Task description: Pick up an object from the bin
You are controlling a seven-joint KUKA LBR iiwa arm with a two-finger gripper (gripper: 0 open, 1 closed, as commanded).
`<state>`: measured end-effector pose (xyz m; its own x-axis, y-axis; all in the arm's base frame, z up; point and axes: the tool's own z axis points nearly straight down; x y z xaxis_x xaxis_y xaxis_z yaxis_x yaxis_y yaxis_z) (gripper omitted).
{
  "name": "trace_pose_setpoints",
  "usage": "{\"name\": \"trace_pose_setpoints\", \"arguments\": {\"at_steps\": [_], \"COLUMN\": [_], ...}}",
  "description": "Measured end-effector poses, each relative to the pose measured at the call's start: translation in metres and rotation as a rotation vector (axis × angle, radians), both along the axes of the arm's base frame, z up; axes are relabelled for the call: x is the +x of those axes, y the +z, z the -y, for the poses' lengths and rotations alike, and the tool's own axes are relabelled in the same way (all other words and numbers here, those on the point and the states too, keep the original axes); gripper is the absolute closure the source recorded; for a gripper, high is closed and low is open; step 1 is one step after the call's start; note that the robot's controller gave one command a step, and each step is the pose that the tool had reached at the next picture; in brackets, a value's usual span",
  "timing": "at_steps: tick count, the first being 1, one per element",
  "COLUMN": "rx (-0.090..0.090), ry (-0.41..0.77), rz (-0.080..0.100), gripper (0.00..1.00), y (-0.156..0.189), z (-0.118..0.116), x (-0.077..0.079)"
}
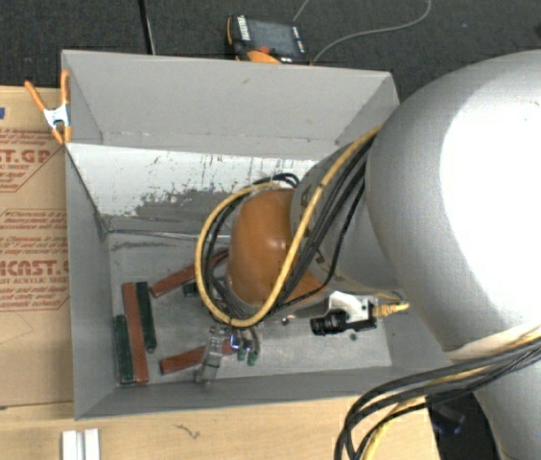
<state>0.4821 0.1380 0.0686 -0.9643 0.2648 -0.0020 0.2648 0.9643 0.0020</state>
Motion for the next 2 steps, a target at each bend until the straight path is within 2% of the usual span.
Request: {"name": "trace_pose_setpoints", "arguments": {"at_steps": [1,2], "rx": [0.0,0.0], "ry": [0.001,0.002], "rz": [-0.004,0.0], "gripper": [1.0,1.0], "y": [0.0,0.049], "z": [0.0,-0.001], "x": [-0.001,0.0]}}
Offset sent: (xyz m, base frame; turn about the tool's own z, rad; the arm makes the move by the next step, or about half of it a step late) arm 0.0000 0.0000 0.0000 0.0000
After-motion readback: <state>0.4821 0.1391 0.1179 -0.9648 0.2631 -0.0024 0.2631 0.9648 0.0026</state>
